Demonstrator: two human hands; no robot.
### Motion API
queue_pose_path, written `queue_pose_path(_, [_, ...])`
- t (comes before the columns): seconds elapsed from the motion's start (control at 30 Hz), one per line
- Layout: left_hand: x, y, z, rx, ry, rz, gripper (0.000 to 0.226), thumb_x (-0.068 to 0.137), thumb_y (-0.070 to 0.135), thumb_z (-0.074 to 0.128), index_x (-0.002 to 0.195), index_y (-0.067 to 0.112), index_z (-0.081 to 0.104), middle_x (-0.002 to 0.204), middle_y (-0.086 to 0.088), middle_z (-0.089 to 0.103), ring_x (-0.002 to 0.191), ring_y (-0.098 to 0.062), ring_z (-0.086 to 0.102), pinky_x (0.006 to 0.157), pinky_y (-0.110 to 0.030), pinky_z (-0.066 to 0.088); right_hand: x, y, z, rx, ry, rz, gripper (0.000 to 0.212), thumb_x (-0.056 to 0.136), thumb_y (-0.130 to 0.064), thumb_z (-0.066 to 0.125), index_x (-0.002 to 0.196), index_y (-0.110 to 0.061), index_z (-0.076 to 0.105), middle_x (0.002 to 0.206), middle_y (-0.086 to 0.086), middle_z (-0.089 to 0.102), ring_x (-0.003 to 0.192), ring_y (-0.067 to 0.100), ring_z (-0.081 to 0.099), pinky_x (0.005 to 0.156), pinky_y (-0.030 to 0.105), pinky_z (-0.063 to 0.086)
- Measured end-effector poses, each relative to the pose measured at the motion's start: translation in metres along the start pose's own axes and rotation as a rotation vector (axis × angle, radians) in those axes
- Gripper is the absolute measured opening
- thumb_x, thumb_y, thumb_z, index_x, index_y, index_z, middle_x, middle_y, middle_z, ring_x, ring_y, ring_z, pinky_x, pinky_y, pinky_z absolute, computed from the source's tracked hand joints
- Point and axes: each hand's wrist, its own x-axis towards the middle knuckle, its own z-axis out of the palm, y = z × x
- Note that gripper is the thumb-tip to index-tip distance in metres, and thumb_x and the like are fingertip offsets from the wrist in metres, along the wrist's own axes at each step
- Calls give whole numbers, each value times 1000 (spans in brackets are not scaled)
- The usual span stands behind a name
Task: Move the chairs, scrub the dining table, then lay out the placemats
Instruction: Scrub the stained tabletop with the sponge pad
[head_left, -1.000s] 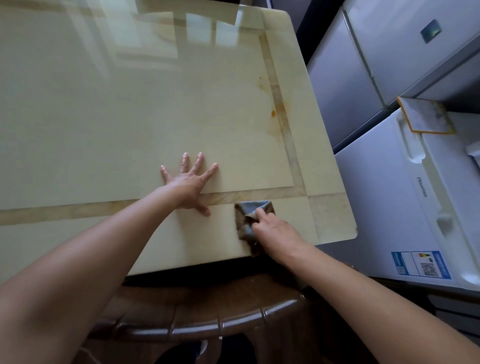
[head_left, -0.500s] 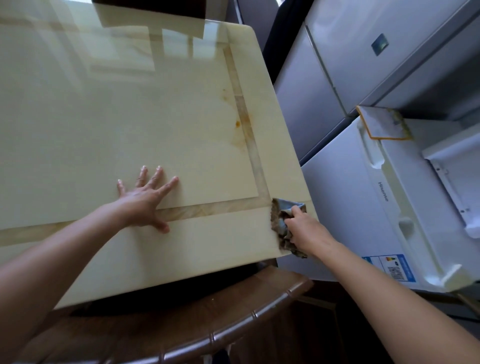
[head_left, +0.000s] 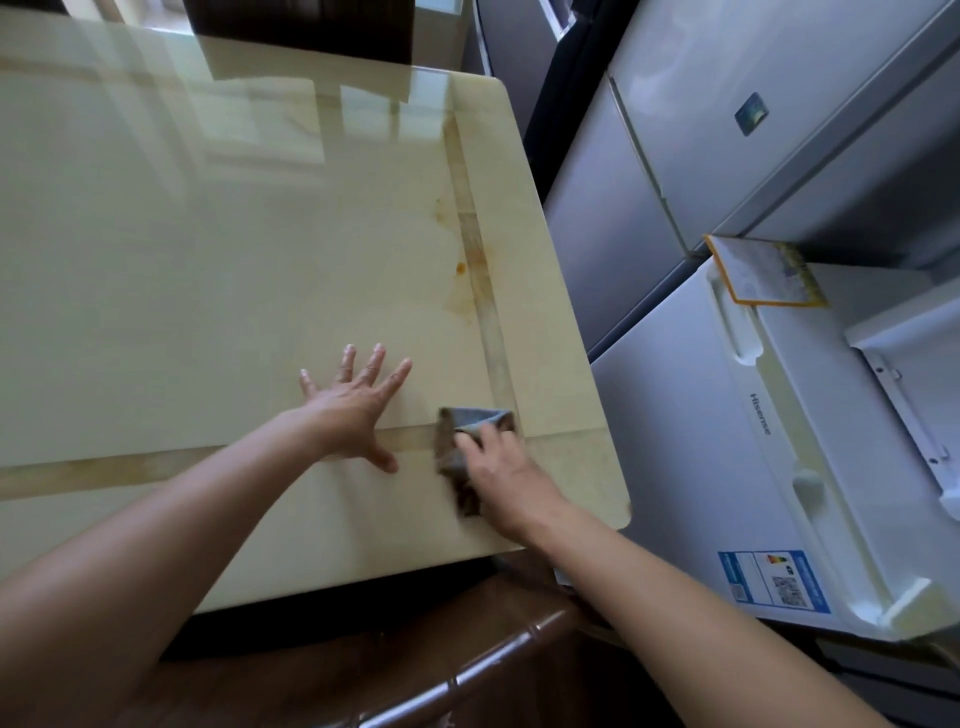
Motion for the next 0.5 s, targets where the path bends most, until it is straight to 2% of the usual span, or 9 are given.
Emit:
queue_pose_path(0.1, [4, 0, -7, 25, -27, -34, 132, 61, 54, 80, 146, 37, -19, 155, 1, -28, 142, -31, -25, 104, -72, 4, 20, -21, 9, 7, 70, -138, 64, 92, -8, 37, 150, -7, 11, 138, 17, 31, 115, 35, 37, 100, 44, 37])
queue_pose_path(0.13, [6, -1, -9, 32, -26, -53, 132, 60, 54, 80, 146, 37, -19, 155, 1, -28, 142, -31, -25, 105, -71, 4, 25, -21, 14, -48, 111, -152, 62, 92, -12, 35, 150, -8, 14, 136, 15, 33, 114, 34, 39, 97, 43, 37])
queue_pose_path(0.2, [11, -3, -14, 36, -16, -82, 133, 60, 55, 80, 146, 37, -20, 155, 1, -29, 142, -31, -26, 105, -71, 4, 32, -15, 26, -139, 223, -142, 60, 85, -22, 34, 144, -10, 36, 128, 13, 43, 111, 33, 44, 96, 42, 35])
queue_pose_path(0.23, [13, -4, -16, 26, -10, -91, 133, 60, 56, 80, 145, 37, -20, 154, 1, -30, 142, -31, -26, 105, -72, 4, 34, -12, 30, -143, 245, -110, 61, 80, -26, 34, 138, -11, 46, 125, 14, 47, 114, 34, 44, 100, 45, 34])
queue_pose_path(0.3, [19, -2, -19, -7, -4, -102, 133, 59, 59, 79, 145, 38, -20, 153, 1, -31, 141, -30, -27, 104, -72, 4, 36, 0, 38, -108, 270, -36, 62, 75, -28, 36, 133, -12, 53, 127, 16, 48, 125, 36, 38, 109, 52, 31])
queue_pose_path(0.43, [26, 5, -17, -74, -19, -135, 132, 59, 58, 79, 144, 41, -21, 152, 2, -35, 140, -30, -30, 102, -74, 6, 23, 50, 49, 9, 308, 180, 62, 77, -24, 35, 135, -7, 47, 141, 21, 42, 135, 37, 26, 109, 54, 32])
queue_pose_path(0.5, [28, 7, -13, -77, -27, -152, 133, 59, 58, 79, 144, 41, -21, 151, 2, -36, 140, -30, -30, 102, -74, 7, 6, 79, 58, 25, 310, 261, 63, 79, -21, 34, 138, -3, 41, 145, 26, 37, 137, 38, 21, 114, 52, 24])
